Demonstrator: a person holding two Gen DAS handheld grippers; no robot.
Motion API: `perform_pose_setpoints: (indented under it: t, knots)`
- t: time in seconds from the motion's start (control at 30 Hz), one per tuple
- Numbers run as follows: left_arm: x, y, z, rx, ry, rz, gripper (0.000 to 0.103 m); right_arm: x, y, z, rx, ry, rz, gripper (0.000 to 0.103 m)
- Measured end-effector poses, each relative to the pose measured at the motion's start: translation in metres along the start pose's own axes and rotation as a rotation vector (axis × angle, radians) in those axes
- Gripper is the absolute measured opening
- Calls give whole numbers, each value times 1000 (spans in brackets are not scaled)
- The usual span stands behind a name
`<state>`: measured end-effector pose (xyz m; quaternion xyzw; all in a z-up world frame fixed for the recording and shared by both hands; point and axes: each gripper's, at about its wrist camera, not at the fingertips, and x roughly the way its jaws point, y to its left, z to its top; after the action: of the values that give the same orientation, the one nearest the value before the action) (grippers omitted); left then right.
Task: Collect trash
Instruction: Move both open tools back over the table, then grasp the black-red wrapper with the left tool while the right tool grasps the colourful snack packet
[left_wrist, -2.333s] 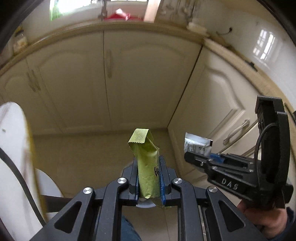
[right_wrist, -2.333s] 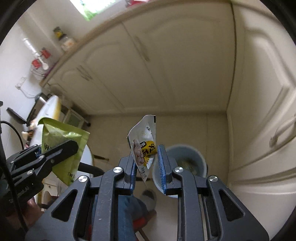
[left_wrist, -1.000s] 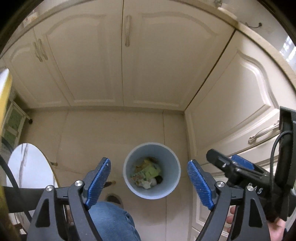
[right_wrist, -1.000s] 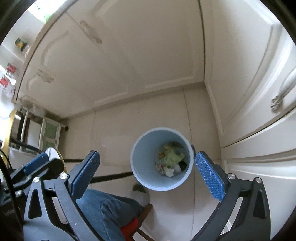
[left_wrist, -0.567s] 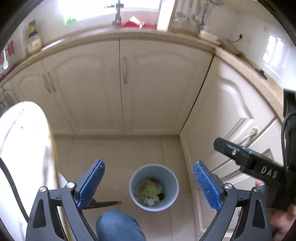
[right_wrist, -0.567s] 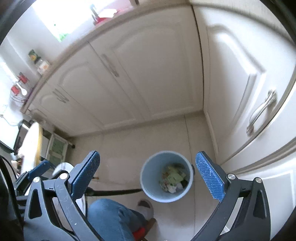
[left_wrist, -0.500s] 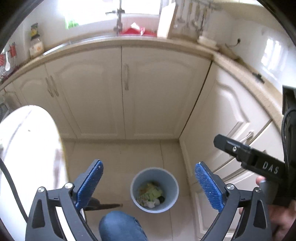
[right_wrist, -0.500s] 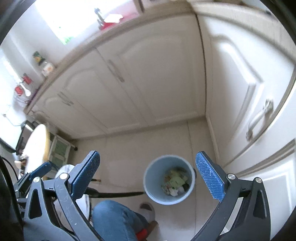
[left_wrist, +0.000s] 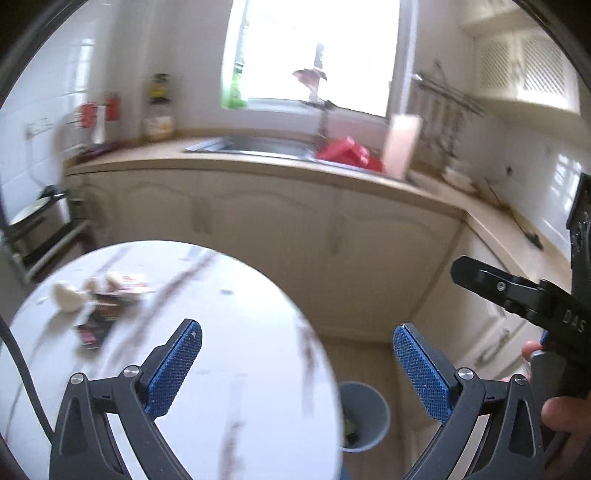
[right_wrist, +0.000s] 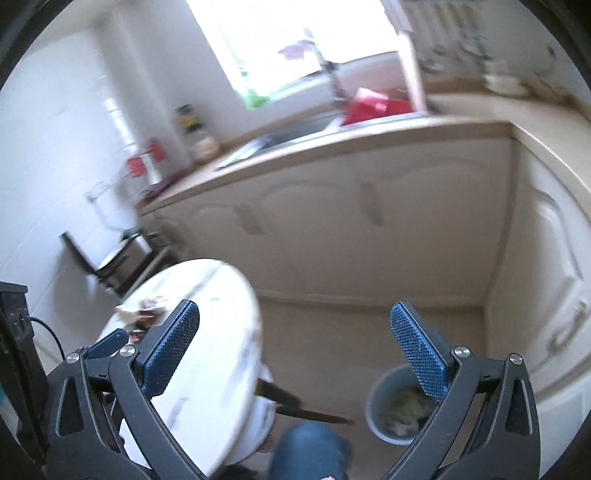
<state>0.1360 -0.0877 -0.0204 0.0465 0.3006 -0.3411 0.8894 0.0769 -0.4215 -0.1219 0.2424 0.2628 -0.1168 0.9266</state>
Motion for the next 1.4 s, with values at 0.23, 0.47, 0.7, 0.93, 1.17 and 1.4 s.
perform_pose_setpoints:
  t: [0.23, 0.47, 0.7, 0.93, 1.17, 1.4]
  knots:
    - [-56, 56, -20, -88, -79, 147, 102, 15, 107, -5, -145, -11, 125, 103]
    - [-108, 94, -48, -179, -150, 282, 102, 28, 192, -19, -294, 1, 165, 103]
    - [-133, 105, -71, -250, -155, 348, 102, 41, 241, -33, -385, 16, 186, 103]
    - [-115, 119, -65, -269, -106, 351, 102, 75, 261, -41, -422, 81, 160, 103]
    - [-60, 132, -38, -267, -17, 335, 102, 136, 252, -36, -426, 188, 110, 103]
    - [48, 160, 3, -242, 149, 312, 102, 218, 231, -33, -385, 320, 86, 103]
